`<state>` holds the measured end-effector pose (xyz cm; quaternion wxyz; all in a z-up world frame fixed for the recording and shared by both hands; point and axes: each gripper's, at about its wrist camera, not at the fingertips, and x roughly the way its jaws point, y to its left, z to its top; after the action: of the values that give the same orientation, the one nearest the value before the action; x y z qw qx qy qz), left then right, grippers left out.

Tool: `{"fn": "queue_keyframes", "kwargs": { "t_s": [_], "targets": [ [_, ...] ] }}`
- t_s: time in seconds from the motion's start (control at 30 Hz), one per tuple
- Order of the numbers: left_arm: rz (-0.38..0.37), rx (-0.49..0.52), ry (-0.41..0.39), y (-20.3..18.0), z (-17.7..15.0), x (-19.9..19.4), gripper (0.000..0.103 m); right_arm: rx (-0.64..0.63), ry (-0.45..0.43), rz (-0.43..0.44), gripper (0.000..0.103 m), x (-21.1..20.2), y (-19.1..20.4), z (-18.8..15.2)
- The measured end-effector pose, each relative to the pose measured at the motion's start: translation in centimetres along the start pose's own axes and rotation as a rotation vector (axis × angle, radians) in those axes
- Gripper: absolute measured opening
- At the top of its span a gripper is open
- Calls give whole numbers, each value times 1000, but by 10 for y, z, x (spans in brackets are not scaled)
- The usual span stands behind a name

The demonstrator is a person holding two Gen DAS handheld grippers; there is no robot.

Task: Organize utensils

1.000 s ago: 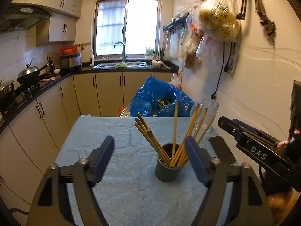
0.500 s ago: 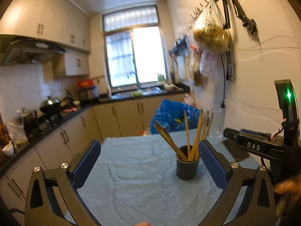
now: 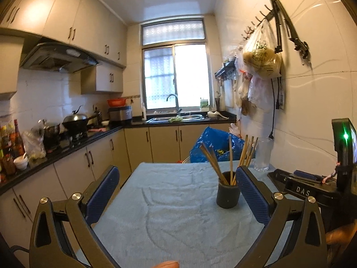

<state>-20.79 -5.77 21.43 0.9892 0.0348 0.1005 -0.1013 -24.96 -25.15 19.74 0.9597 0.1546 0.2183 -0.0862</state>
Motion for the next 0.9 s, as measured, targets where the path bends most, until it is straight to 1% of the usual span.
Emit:
{"fn": "queue_keyframes", "kwargs": {
  "t_s": [0.13,0.27,0.37,0.57,0.9],
  "targets": [
    [-30,-12,60,1,-10,-1,103,-13,14,-11,65,-4,6,-14],
    [-15,5,88,-2,-20,0,103,-21,25,-22,66,-6,8,-28],
    [-14,-1,124,-2,-28,4,103,-34,33,-38,66,-7,10,-36],
    [-10,-24,205,1,-42,18,103,-46,25,-68,68,-9,9,-45],
    [-28,-58,304,0,-61,37,103,-95,11,-121,71,-7,14,-56]
  ]
}}
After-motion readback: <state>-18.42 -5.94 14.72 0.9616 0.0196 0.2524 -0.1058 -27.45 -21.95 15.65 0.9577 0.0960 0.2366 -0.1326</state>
